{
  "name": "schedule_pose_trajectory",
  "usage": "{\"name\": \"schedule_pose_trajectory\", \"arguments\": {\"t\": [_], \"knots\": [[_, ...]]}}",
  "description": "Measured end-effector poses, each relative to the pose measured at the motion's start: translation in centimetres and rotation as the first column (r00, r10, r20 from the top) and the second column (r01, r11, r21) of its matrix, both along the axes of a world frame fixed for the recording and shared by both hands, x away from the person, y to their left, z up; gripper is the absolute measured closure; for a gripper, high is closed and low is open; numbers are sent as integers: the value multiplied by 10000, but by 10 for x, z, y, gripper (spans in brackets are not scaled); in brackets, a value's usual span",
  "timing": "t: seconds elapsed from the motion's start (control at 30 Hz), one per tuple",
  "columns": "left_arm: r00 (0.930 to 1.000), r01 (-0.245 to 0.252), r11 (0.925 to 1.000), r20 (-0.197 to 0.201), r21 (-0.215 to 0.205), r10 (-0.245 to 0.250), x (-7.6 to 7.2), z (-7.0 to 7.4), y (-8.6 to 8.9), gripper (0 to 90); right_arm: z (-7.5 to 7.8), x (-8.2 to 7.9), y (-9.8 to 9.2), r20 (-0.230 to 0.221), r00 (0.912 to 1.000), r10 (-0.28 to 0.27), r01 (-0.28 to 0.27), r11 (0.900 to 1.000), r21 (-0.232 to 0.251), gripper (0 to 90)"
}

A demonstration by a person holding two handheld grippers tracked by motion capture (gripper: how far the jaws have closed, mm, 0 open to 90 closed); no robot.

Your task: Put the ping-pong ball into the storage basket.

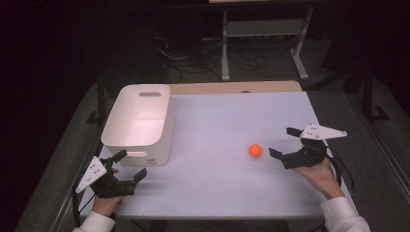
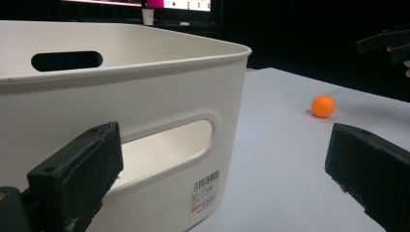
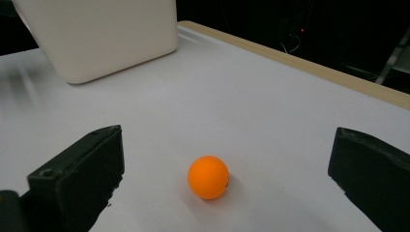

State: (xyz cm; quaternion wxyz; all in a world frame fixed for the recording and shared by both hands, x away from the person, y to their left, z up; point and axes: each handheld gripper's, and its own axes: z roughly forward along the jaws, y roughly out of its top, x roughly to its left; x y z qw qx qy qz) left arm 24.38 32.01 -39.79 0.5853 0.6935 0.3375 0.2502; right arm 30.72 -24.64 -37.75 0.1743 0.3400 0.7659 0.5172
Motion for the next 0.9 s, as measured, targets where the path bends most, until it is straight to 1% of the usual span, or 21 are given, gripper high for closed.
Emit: {"name": "schedule_pose_trajectory", "arguments": {"t": [0.03, 0.13, 0.43, 0.6, 0.63, 0.73, 0.87, 0.9], "knots": [[10000, 7, 10000, -3, -52, -7, 0, 0, 0, 0, 0, 1, 2, -18, 10000, 23, -23, 10000, 2, 0], [10000, -8, 10000, -3, -25, 8, 0, 0, 0, 0, 0, 3, 4, -128, 9998, 123, -124, 9999, -86, 0], [10000, 12, 10000, 1, -72, -12, 0, 0, -1, 0, 1, 9, 11, -276, 9988, 398, -407, 9986, -329, 0], [10000, 44, 10000, 5, -86, -44, 0, 0, -1, 0, 2, 13, 17, -426, 9971, 634, -656, 9965, -526, 0], [10000, 47, 9999, 7, -94, -47, 0, 0, -1, 0, 2, 14, 18, -373, 9970, 673, -694, 9960, -566, 0], [10000, 54, 10000, 6, -75, -54, 0, 0, -1, 0, 2, 17, 21, -508, 9960, 735, -767, 9950, -642, 0], [10000, 63, 10000, -7, -73, -63, 0, 0, -1, 0, 0, 23, 28, -582, 9938, 943, -996, 9904, -959, 0], [10000, 67, 10000, 4, -72, -67, 0, 0, -1, 0, 0, 23, 28, -582, 9938, 943, -996, 9904, -959, 0]]}}
